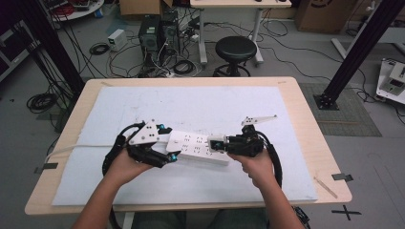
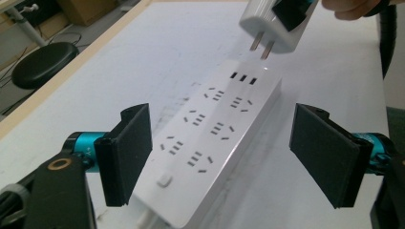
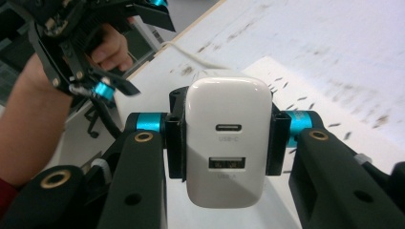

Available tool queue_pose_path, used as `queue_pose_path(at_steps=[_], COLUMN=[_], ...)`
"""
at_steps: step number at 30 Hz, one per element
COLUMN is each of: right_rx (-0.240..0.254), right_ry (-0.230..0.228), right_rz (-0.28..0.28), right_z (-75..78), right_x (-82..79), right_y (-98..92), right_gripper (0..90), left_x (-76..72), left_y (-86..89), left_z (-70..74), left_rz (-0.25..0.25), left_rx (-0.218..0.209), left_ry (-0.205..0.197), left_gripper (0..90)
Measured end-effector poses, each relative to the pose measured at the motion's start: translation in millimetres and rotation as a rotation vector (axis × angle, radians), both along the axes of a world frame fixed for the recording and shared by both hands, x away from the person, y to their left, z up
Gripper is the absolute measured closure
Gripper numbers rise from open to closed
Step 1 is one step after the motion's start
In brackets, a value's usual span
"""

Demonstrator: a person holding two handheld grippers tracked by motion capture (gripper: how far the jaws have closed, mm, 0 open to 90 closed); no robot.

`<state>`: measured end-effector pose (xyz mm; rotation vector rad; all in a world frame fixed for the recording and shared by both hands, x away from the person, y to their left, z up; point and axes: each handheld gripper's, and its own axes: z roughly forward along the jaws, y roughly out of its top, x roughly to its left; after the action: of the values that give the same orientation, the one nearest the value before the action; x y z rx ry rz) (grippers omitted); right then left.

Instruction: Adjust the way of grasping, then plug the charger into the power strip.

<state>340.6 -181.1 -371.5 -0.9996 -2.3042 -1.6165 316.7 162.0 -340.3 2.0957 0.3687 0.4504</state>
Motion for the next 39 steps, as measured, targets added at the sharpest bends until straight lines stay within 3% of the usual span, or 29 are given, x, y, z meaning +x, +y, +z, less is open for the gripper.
queue_pose_path(at_steps=[7, 11, 18, 21, 26, 27, 28, 33, 35, 39], right_rx=[-0.015, -0.017, -0.062, -0.087, -0.148, -0.158, -0.2, -0.262, -0.335, -0.429], right_ry=[-0.013, -0.021, -0.034, -0.052, -0.094, -0.111, -0.153, -0.208, -0.27, -0.295], right_rz=[-0.006, -0.017, -0.011, 0.016, 0.033, 0.033, 0.04, 0.061, 0.099, 0.128], right_z=[8.8, 9.0, 12.3, 13.6, 14.0, 14.4, 19.1, 24.5, 29.3, 36.4], right_x=[2.1, 3.2, 6.7, 11.5, 17.1, 18.5, 22.5, 28.2, 34.2, 43.7], right_y=[-6.8, -7.4, -7.9, -5.8, 1.2, 2.7, 9.1, 17.9, 24.0, 27.6], right_gripper=[63.2, 63.2, 63.2, 63.2, 63.2, 63.2, 63.2, 63.2, 63.2, 63.2], left_x=[11.1, 16.6, 27.4, 28.6, 28.5, 27.2, 27.0, 25.1, 23.9, 22.1], left_y=[22.2, 29.1, 36.0, 40.6, 48.5, 54.8, 59.0, 71.1, 75.2, 81.0], left_z=[20.5, 22.1, 22.6, 22.0, 21.5, 22.2, 22.8, 20.9, 18.7, 15.2], left_rz=[0.038, 0.058, 0.087, 0.106, 0.117, 0.119, 0.12, 0.154, 0.158, 0.164], left_rx=[0.009, 0.017, 0.048, 0.033, 0.048, 0.046, 0.049, 0.031, 0.019, 0.021], left_ry=[0.022, 0.035, 0.068, 0.076, 0.075, 0.074, 0.068, 0.048, 0.05, 0.054], left_gripper=[22.2, 21.3, 20.3, 20.2, 20.2, 20.2, 20.2, 20.2, 20.2, 20.2])
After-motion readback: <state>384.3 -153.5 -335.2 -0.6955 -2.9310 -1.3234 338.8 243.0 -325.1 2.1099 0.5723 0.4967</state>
